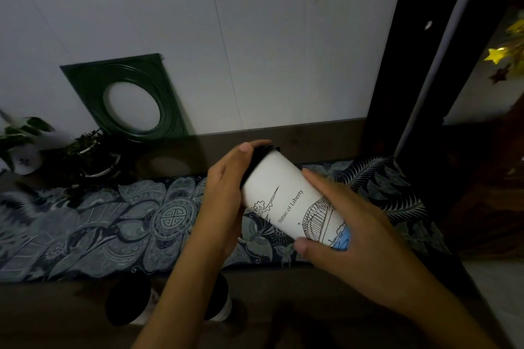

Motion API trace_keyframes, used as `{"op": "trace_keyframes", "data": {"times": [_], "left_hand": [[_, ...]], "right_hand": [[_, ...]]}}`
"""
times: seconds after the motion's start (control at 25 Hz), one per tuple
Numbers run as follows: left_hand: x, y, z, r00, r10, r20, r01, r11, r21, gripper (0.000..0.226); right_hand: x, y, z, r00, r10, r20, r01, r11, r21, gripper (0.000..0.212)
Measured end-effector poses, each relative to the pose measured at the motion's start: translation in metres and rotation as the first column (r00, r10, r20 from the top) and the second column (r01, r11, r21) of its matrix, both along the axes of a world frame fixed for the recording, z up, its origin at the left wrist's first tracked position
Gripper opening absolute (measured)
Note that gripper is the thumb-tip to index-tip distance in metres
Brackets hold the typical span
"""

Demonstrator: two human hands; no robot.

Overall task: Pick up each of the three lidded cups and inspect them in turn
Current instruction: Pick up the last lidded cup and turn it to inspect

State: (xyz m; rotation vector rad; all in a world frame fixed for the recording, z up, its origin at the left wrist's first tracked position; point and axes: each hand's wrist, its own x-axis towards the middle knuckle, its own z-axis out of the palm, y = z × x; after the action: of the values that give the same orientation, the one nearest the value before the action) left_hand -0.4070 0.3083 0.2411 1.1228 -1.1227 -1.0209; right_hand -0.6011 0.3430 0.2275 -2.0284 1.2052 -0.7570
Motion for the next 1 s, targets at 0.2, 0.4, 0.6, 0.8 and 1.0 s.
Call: {"op": "trace_keyframes", "data": {"times": [0.2,0.4,0.6,0.8,1.0], "left_hand": [[0.003,0.004,0.003,0.998,-0.062,0.008,0.062,0.997,-0.049,0.039],[0.002,0.003,0.002,1.0,-0.006,-0.01,0.006,1.0,-0.009,0.037],[0.006,0.005,0.0,0.999,-0.016,-0.032,0.016,1.0,0.019,0.037],[0.008,0.008,-0.001,0.996,-0.055,-0.063,0.056,0.998,0.013,0.036],[0.008,0.006,0.001,0.997,0.037,-0.064,-0.033,0.997,0.071,0.034]], "right_hand": [[-0.007,0.006,0.005,0.778,-0.157,0.608,-0.268,0.792,0.548,0.017],[0.001,0.003,0.008,0.914,-0.065,0.4,-0.095,0.925,0.369,0.06],[0.006,0.004,-0.005,0.973,-0.035,0.227,0.017,0.997,0.081,0.075],[0.013,0.011,0.001,0.619,-0.32,0.717,-0.361,0.695,0.622,0.045],[0.016,0.017,0.007,0.964,-0.139,0.227,0.077,0.962,0.263,0.07]]}}
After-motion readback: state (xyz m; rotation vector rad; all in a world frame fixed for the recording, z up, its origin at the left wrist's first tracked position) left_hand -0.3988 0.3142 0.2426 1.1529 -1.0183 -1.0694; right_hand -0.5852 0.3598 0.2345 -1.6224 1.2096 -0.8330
